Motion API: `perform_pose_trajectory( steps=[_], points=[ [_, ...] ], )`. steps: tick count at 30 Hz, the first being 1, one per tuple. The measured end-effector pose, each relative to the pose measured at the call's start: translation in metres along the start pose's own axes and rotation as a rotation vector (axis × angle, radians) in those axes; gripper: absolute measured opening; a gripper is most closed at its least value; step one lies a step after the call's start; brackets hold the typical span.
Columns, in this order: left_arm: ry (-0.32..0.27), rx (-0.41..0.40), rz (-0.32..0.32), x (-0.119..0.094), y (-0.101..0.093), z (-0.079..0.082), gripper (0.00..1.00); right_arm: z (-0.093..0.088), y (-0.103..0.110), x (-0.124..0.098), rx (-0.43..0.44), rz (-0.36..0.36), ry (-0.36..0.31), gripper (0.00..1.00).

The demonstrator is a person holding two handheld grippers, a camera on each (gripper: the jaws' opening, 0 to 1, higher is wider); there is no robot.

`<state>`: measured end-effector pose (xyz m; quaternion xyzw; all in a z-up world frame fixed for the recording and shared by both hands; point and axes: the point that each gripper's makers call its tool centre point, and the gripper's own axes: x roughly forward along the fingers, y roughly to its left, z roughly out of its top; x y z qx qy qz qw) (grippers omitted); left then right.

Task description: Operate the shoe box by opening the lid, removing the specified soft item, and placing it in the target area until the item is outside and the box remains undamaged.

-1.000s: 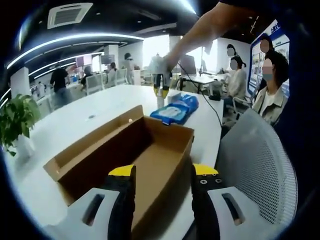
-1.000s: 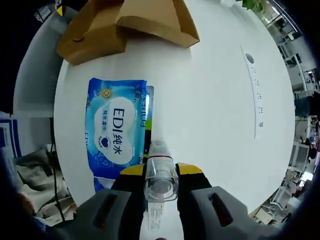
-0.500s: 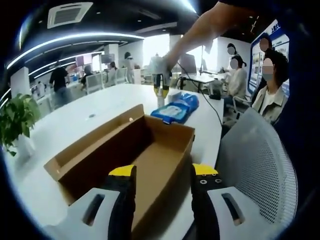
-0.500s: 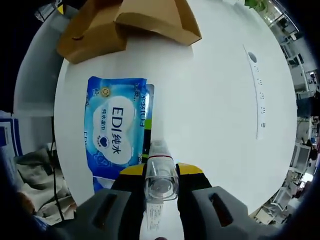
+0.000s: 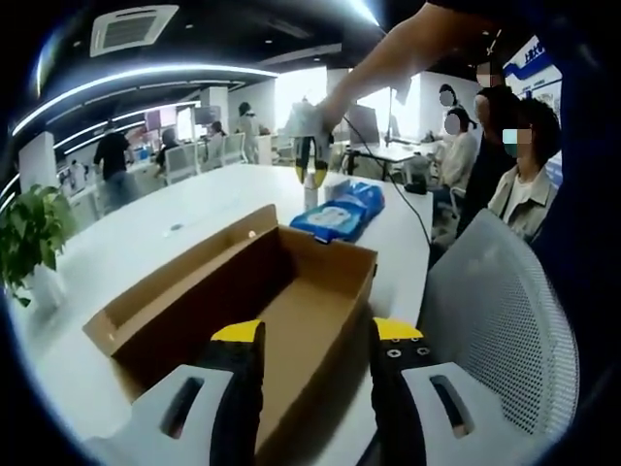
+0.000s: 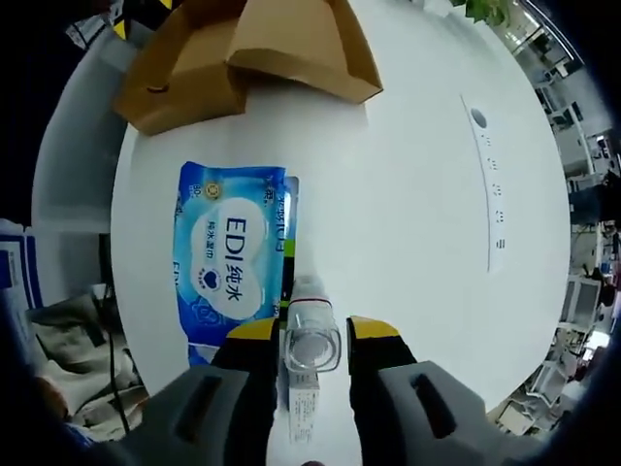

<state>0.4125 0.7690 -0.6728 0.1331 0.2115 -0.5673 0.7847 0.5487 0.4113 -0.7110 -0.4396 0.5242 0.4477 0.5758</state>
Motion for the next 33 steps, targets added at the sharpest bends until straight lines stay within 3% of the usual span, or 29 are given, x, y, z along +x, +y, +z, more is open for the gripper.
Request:
perform_pose_trajectory(
  steps=[7, 14, 19, 27, 33],
  points=[
    [-0.006, 0.005, -0.001, -0.002, -0.002, 0.002, 0.41, 0.016, -0.002, -0.022, -0.007, -0.046, -0.057, 0.26],
    [-0.009, 0.011, 0.004, -0.005, -0.002, 0.003, 0.41, 0.047, -0.008, -0.067, 0.010, -0.136, -0.179, 0.26],
    [-0.018, 0.012, 0.003, -0.006, -0.003, 0.003, 0.40, 0.063, 0.002, -0.093, 0.023, -0.167, -0.244, 0.24],
    [-0.019, 0.024, 0.005, -0.010, -0.001, 0.003, 0.39, 0.087, 0.036, -0.095, 0.040, -0.174, -0.307, 0.23],
    [-0.035, 0.011, 0.041, -0.019, 0.012, 0.006, 0.39, 0.111, 0.050, -0.085, 0.185, -0.202, -0.399, 0.21]
  ],
)
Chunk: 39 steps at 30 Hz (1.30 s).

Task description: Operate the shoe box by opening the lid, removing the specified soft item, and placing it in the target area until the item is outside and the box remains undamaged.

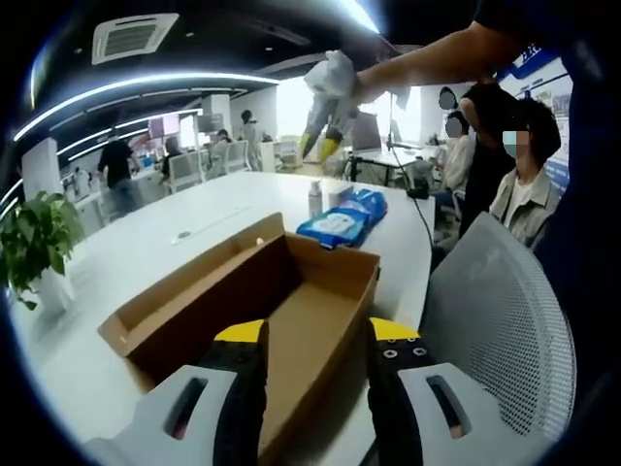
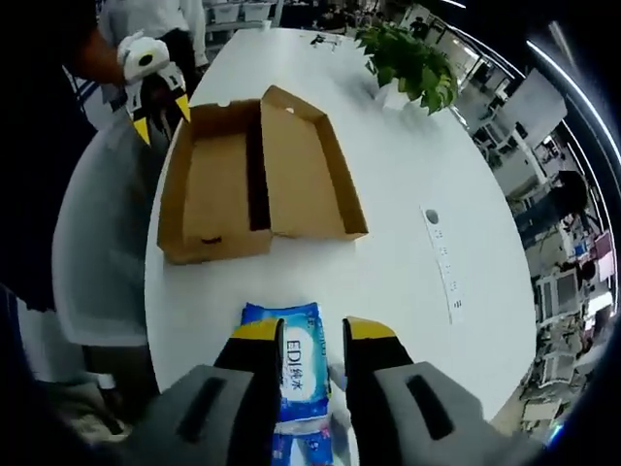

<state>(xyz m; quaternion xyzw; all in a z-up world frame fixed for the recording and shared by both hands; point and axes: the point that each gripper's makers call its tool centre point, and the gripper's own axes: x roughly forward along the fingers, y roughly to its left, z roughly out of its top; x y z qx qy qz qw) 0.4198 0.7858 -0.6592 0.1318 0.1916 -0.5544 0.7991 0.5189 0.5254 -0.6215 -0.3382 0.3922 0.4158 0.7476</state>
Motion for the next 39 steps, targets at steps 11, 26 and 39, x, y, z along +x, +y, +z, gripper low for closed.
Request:
perform_pose_trajectory(
  steps=[11, 26, 39],
  points=[
    [0.013, -0.033, 0.072, -0.016, 0.024, -0.013, 0.34, 0.024, 0.070, 0.039, 0.183, -0.040, -0.103, 0.15],
    [0.051, -0.073, 0.214, -0.033, 0.057, -0.030, 0.29, 0.041, 0.122, 0.070, 0.474, -0.128, -0.244, 0.07],
    [0.109, -0.242, 0.441, -0.060, 0.094, -0.058, 0.24, 0.038, 0.140, 0.084, 0.521, -0.246, -0.227, 0.07]
  ],
)
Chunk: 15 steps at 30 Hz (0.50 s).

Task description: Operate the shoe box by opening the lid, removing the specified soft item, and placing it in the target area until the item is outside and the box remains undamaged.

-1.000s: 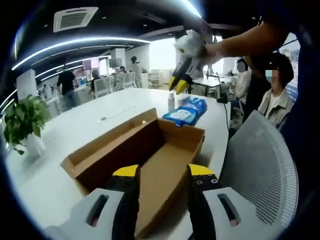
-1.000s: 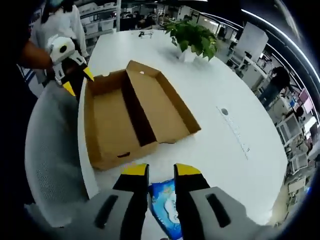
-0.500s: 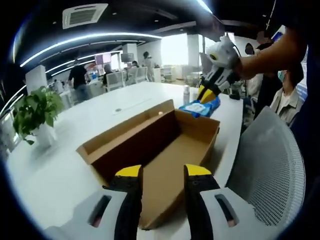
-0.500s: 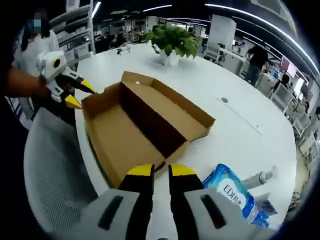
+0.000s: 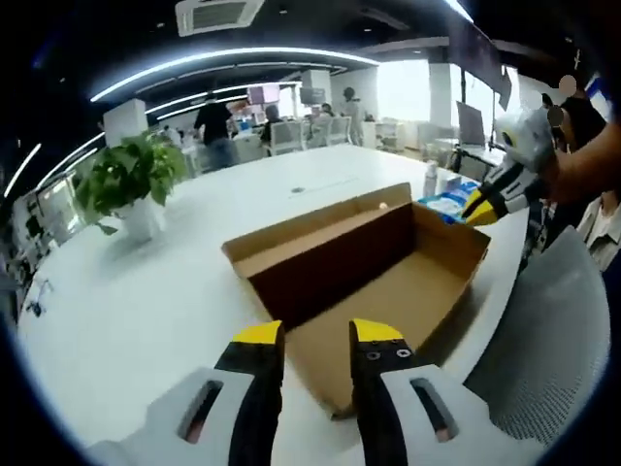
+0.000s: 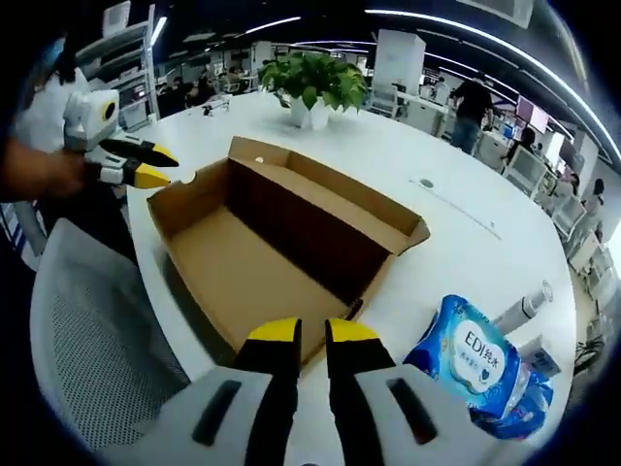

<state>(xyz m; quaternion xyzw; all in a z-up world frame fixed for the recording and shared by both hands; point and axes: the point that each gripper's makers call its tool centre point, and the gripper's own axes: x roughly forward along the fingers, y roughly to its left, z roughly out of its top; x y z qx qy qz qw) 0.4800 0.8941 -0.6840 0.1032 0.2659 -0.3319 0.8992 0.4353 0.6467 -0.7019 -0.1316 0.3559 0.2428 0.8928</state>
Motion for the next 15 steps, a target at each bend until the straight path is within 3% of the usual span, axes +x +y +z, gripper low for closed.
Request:
perform_pose_trajectory(
  steps=[15],
  points=[
    [0.157, -0.105, 0.027, -0.001, -0.002, -0.036, 0.17, -0.006, 0.002, 0.002, 0.004, -0.012, -0.005, 0.07]
  ],
)
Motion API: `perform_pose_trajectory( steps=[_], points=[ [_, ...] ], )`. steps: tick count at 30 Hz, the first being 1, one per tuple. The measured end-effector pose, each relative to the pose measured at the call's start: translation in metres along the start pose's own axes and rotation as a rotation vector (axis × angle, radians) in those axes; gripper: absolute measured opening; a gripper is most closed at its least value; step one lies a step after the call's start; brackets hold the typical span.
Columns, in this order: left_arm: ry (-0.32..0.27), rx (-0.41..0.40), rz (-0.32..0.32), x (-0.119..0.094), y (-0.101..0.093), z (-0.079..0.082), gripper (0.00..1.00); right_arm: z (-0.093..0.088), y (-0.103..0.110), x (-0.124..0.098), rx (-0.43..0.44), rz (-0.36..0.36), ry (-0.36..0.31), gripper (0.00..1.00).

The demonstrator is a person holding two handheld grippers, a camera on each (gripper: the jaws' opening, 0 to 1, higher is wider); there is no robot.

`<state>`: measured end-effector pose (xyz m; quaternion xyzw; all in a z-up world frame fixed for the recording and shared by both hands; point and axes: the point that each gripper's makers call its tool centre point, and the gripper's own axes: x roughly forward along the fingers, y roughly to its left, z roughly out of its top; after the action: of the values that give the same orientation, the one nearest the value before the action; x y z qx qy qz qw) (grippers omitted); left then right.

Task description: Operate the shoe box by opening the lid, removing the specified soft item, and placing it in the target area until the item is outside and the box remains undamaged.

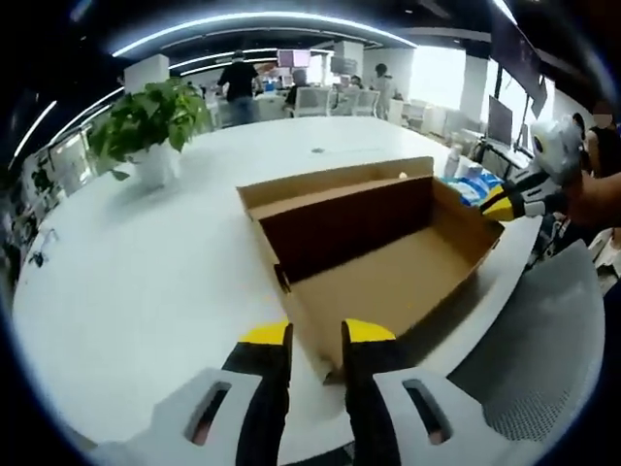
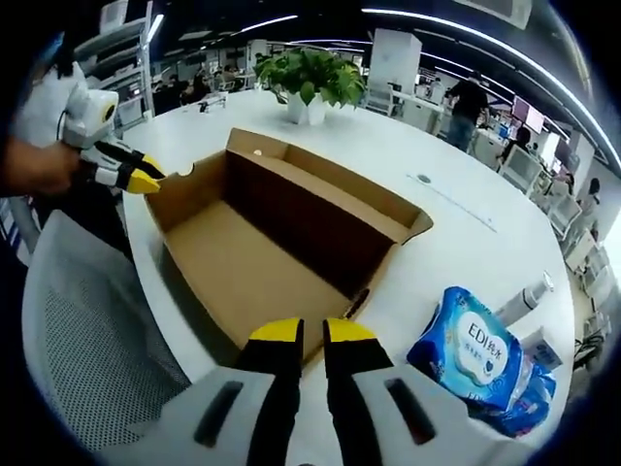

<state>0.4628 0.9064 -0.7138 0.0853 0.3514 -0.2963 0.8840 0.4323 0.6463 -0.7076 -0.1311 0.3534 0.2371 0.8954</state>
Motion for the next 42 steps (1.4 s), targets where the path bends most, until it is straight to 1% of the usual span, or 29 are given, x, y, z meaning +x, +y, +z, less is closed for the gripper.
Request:
perform_pose_trajectory(
  steps=[2, 4, 6, 11, 15, 17, 18, 19, 20, 22, 23, 25, 26, 27, 31, 40, 42],
  points=[
    [0.029, -0.011, 0.004, 0.0005, -0.0001, -0.0053, 0.14, 0.0000, -0.0002, -0.0001, -0.004, 0.000, -0.003, 0.06],
    [0.035, -0.026, -0.001, 0.0012, -0.0011, -0.0068, 0.10, -0.0002, -0.0004, 0.0004, -0.001, 0.002, -0.006, 0.06],
    [0.046, -0.031, 0.011, 0.0016, 0.0009, -0.0081, 0.08, -0.0007, -0.0002, 0.0007, -0.004, 0.005, -0.007, 0.06],
    [0.064, -0.059, 0.022, 0.0043, 0.0023, -0.0079, 0.07, -0.0002, 0.0010, 0.0017, -0.009, 0.007, -0.015, 0.05],
    [0.075, -0.125, 0.034, 0.0047, 0.0048, -0.0079, 0.06, 0.0001, 0.0025, 0.0035, -0.013, 0.011, -0.018, 0.04],
    [0.078, -0.185, 0.041, 0.0040, 0.0043, -0.0090, 0.05, 0.0002, 0.0030, 0.0044, -0.019, 0.012, -0.019, 0.04],
    [0.082, -0.196, 0.042, 0.0037, 0.0042, -0.0102, 0.05, 0.0001, 0.0031, 0.0047, -0.020, 0.012, -0.019, 0.04],
    [0.075, -0.252, 0.049, 0.0038, 0.0041, -0.0103, 0.04, -0.0003, 0.0040, 0.0055, -0.022, 0.016, -0.020, 0.03],
    [0.074, -0.287, 0.050, 0.0038, 0.0044, -0.0110, 0.04, -0.0001, 0.0043, 0.0058, -0.022, 0.016, -0.022, 0.03],
    [0.062, -0.324, 0.059, 0.0034, 0.0056, -0.0102, 0.03, 0.0001, 0.0046, 0.0064, -0.025, 0.014, -0.023, 0.03],
    [0.063, -0.308, 0.062, 0.0038, 0.0070, -0.0097, 0.03, 0.0002, 0.0049, 0.0068, -0.024, 0.017, -0.024, 0.03],
    [0.061, -0.301, 0.071, 0.0042, 0.0061, -0.0093, 0.03, 0.0007, 0.0051, 0.0070, -0.028, 0.017, -0.025, 0.03],
    [0.058, -0.314, 0.075, 0.0041, 0.0067, -0.0092, 0.02, 0.0008, 0.0050, 0.0071, -0.030, 0.017, -0.025, 0.03],
    [0.051, -0.344, 0.077, 0.0041, 0.0074, -0.0094, 0.02, 0.0009, 0.0054, 0.0073, -0.026, 0.020, -0.027, 0.03],
    [0.052, -0.332, 0.093, 0.0035, 0.0063, -0.0092, 0.01, 0.0009, 0.0052, 0.0072, -0.029, 0.021, -0.028, 0.02],
    [0.027, -0.364, 0.125, 0.0028, 0.0083, -0.0094, 0.00, 0.0029, 0.0087, 0.0078, -0.014, 0.048, -0.030, 0.06],
    [0.027, -0.354, 0.131, 0.0030, 0.0085, -0.0091, 0.00, 0.0048, 0.0089, 0.0076, -0.015, 0.051, -0.035, 0.07]
  ],
)
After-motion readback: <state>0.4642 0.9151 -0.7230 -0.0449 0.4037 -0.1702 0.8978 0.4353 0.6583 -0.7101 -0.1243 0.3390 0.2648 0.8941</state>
